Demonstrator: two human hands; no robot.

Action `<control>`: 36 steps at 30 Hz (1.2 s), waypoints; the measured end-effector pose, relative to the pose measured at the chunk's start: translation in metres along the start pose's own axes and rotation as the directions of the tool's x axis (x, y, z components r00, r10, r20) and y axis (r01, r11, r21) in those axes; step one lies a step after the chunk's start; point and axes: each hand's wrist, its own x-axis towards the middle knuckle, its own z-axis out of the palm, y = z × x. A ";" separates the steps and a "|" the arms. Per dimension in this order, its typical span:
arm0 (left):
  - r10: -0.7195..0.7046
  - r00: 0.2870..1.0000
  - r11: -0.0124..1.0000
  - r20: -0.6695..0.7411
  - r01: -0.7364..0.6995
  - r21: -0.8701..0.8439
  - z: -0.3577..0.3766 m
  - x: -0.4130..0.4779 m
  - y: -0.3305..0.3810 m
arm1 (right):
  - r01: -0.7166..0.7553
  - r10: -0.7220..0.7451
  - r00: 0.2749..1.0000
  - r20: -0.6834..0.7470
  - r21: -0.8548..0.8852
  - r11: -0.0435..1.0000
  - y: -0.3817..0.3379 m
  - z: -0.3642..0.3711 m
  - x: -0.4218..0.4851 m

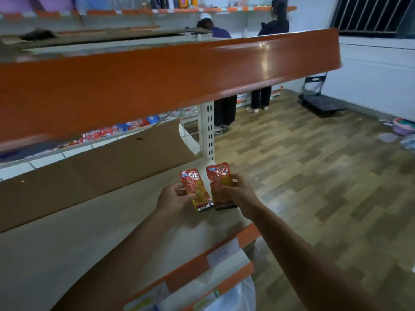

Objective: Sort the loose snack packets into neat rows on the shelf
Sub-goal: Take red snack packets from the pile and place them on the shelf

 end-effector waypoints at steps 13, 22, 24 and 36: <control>-0.016 0.980 0.979 -0.196 0.055 0.197 0.045 0.051 0.025 | 0.024 0.005 0.980 0.200 -0.146 0.989 -0.002 -0.023 0.068; 0.031 0.972 0.954 -0.233 0.041 0.298 0.059 0.071 0.036 | 0.086 -0.030 0.979 0.203 -0.272 0.958 -0.006 -0.023 0.081; 0.035 0.970 0.946 -0.240 0.046 0.320 0.061 0.075 0.037 | 0.090 -0.029 0.977 0.213 -0.283 0.955 -0.006 -0.024 0.083; 0.110 0.972 0.880 -0.210 0.003 0.475 0.061 0.094 0.034 | 0.172 -0.056 0.959 0.277 -0.414 0.894 -0.017 -0.027 0.091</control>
